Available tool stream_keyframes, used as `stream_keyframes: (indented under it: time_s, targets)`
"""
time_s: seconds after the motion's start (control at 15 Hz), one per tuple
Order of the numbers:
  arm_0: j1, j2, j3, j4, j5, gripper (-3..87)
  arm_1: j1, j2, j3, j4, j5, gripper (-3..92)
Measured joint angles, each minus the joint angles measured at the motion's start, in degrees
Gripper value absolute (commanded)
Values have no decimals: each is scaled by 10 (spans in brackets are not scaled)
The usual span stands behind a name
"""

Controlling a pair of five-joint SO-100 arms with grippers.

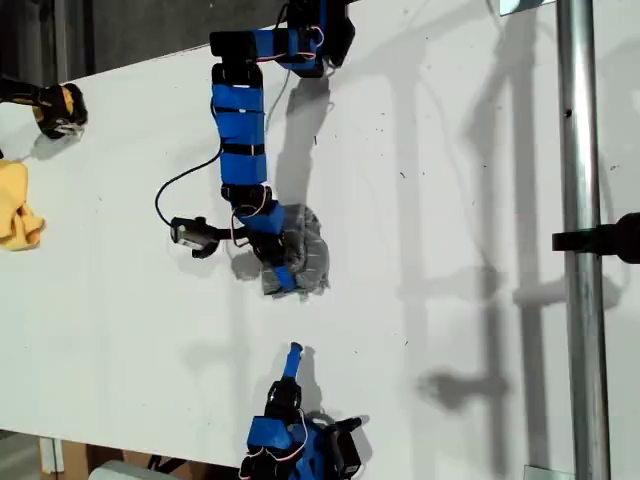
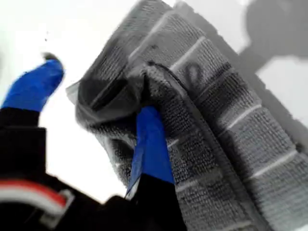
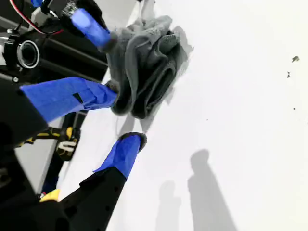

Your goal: Grasp corners of a towel and fold twice.

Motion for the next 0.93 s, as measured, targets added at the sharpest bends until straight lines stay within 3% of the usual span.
stream_keyframes:
  time_s: [0.33, 0.4, 0.47, 0.53, 0.6, 0.8, 0.93]
  targets:
    - [0, 0, 0, 0, 0, 162, 2, 45, -39, 24, -69, 515]
    - [0, 0, 0, 0, 0, 159, 7, 71, -38, 34, -76, 449]
    - [0, 0, 0, 0, 0, 155, 15, 105, -31, 45, -83, 239]
    - [0, 0, 0, 0, 0, 142, 24, 148, -21, 65, -86, 93]
    - [0, 0, 0, 0, 0, 122, 36, 187, -22, 126, -81, 48]
    - [0, 0, 0, 2, -4, -18, 81, 349, 80, 358, -14, 40]
    - [-1, 0, 0, 5, -25, -18, 78, 512, 257, 388, 34, 39]
